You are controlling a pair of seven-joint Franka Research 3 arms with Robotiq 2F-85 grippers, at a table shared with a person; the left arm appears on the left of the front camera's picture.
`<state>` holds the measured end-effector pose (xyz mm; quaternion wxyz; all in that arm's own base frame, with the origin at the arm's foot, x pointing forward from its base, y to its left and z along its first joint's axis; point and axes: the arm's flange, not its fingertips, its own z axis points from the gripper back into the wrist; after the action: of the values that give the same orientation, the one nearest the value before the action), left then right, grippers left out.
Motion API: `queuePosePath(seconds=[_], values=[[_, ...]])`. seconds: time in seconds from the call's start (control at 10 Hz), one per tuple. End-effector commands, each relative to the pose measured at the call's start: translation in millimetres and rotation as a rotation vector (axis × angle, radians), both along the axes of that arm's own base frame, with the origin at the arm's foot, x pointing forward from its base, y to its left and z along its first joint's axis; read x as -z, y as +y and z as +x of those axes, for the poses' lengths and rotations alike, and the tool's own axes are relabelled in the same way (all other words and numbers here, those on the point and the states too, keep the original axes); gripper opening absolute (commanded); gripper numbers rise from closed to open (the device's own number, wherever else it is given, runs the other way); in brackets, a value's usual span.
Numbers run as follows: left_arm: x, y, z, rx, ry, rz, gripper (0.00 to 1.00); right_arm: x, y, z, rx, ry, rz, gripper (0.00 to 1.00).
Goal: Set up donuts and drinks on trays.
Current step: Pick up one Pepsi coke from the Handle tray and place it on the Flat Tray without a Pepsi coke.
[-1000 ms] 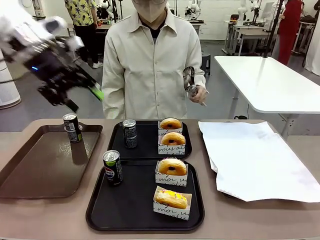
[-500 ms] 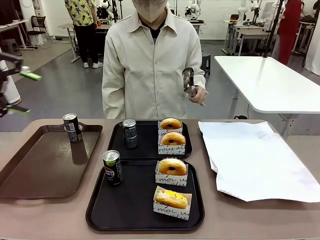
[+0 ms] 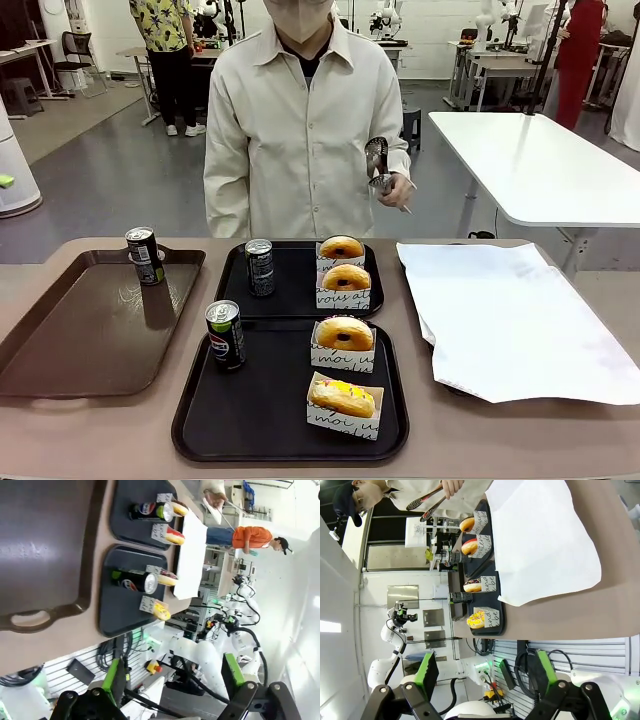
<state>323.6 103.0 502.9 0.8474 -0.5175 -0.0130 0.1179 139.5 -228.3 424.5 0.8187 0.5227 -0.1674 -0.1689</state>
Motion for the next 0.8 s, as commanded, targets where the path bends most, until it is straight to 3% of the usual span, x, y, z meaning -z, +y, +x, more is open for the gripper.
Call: queuePosePath(seconds=[0.0,0.4,0.7], values=[[26.6,26.8,0.2,0.016,-0.027,0.045,1.00,0.0,0.3,-0.9,-0.001,-0.031,0.015,1.00],[55.1,69.8,18.2,0.052,-0.097,0.076,1.00,0.0,0.3,-0.9,-0.001,-0.031,0.015,1.00],[68.3,88.8,12.4,0.052,-0.166,0.059,1.00,0.0,0.3,-0.9,-0.001,-0.031,0.015,1.00]])
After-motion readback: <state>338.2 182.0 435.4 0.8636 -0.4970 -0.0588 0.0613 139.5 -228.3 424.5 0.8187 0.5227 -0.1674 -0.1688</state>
